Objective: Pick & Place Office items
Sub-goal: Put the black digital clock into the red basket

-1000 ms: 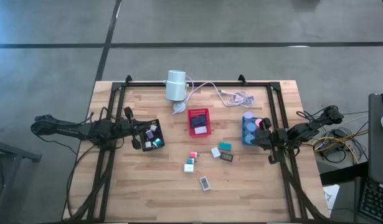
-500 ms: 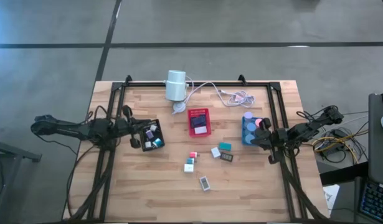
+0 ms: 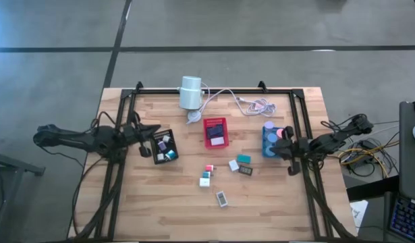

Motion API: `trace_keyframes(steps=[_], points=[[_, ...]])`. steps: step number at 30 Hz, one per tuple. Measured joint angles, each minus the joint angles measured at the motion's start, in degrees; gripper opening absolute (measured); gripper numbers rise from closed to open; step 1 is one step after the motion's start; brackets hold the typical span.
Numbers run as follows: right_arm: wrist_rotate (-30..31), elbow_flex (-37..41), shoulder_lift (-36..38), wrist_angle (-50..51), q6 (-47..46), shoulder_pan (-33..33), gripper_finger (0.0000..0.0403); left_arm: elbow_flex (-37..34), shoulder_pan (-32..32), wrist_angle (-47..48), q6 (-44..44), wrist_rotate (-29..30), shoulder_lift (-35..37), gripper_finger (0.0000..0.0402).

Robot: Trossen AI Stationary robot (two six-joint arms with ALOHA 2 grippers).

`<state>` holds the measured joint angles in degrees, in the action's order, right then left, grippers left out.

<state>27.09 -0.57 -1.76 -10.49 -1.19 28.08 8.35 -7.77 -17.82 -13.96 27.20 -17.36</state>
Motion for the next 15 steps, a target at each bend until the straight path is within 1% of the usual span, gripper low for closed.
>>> trace_keyframes(steps=[3, 6, 7, 9, 11, 15], points=[[1.05, 0.06, -2.28, -2.34, 1.70, 0.00, 0.0008, 2.32, 0.00, 4.14, 1.45, -0.13, 0.00, 0.0000], [1.73, 0.06, -6.10, -8.72, 3.37, 0.00, 0.0008, 2.96, -0.02, 6.13, 2.71, -0.40, -0.05, 0.0000], [2.90, 0.06, -7.63, -11.07, 3.32, 0.02, 0.0008, 2.96, -0.02, 6.03, 2.65, -0.46, -0.05, 0.0000], [7.16, -0.23, -10.82, -14.46, 0.74, 0.04, 0.0008, 2.94, -0.02, 5.43, 1.37, -0.61, -0.05, 0.0000], [9.86, -2.07, -14.14, -12.80, -3.27, 0.00, 0.0008, 2.94, -0.02, 3.94, 0.66, -0.61, -0.03, 0.0000], [10.94, -10.68, -22.03, -3.17, -8.51, 0.06, 0.0008, 2.94, -0.02, 2.43, 2.53, -0.61, -0.02, 0.0000]])
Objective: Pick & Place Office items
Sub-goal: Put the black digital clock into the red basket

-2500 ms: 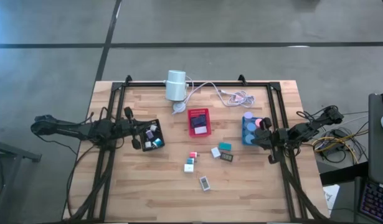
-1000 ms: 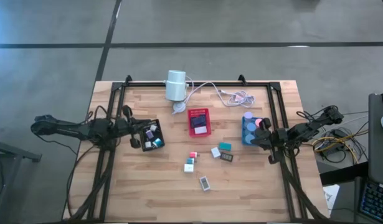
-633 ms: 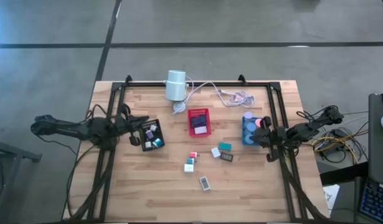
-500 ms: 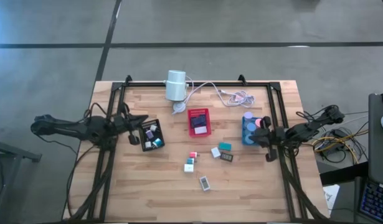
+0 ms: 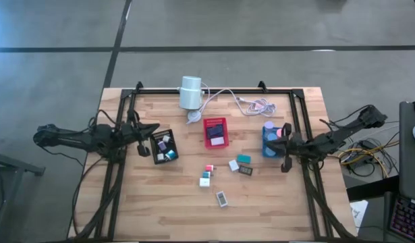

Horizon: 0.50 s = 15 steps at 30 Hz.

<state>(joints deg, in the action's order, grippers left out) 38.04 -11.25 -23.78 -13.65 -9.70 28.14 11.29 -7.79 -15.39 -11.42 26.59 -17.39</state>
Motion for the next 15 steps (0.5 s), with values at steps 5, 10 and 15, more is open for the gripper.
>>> trace_keyframes(steps=[5, 10, 15], points=[[1.07, -15.42, -11.70, 21.87, -11.30, -0.02, 0.0008, -0.04, 0.00, 0.47, -1.68, 0.00, 0.00, 0.0000], [0.25, -26.78, -24.66, 42.75, -27.25, 0.16, 0.0008, -0.09, 0.00, 0.45, -3.59, 0.00, 0.00, 0.0000], [-6.03, -35.71, -36.48, 53.43, -35.37, -0.42, 0.0008, -0.31, 0.00, 1.43, -3.82, 0.00, -0.09, 0.0000]])
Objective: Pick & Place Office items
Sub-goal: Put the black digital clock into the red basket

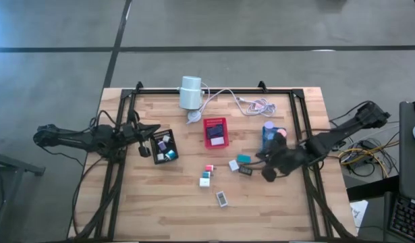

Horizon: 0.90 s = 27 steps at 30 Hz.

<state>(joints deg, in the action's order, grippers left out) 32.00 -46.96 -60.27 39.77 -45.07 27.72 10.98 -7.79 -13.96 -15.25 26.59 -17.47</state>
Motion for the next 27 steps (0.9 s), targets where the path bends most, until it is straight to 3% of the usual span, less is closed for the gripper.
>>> trace_keyframes(steps=[9, 17, 22, 27], points=[[-8.97, -12.96, -15.34, 12.62, -4.43, -3.43, 0.0025, 0.04, 0.00, -0.17, -0.52, -1.11, 0.00, 0.0000], [-16.85, -17.60, -22.93, 16.70, -1.58, -5.99, 0.0134, 0.19, -0.02, -0.59, -0.85, -1.29, -0.04, 0.0000], [-16.04, -16.92, -26.12, 16.40, -0.86, -6.07, 0.0200, 0.09, -0.02, -0.14, -0.45, -1.29, -0.02, 0.0000], [-15.40, -15.22, -29.46, 14.20, -0.79, -6.05, 0.0240, 0.04, -0.02, 0.54, -0.07, -1.36, -0.20, 0.0000]])
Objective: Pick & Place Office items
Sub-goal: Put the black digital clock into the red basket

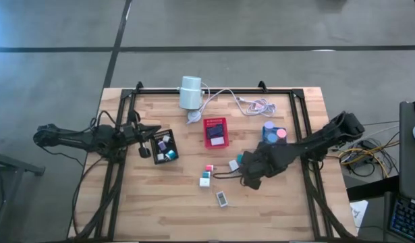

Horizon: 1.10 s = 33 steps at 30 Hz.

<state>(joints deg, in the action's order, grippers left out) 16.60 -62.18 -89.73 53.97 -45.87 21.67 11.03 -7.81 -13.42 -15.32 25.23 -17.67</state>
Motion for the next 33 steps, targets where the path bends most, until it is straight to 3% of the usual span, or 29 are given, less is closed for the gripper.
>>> trace_keyframes(steps=[7, 15, 33], points=[[-0.56, 0.42, -4.48, -0.39, 0.11, -0.51, 0.0260, -0.02, 0.00, 0.21, 0.07, -0.17, -0.07, 0.0000], [-5.17, 0.62, -8.72, -3.42, 7.03, -2.37, 0.0260, -0.02, 0.00, 0.21, 0.07, -0.17, -0.07, 0.0000], [-9.60, 3.41, -9.77, -8.31, 9.38, -3.76, 0.0264, -0.07, 0.00, 1.59, -0.90, -0.15, -0.06, 0.0000]])
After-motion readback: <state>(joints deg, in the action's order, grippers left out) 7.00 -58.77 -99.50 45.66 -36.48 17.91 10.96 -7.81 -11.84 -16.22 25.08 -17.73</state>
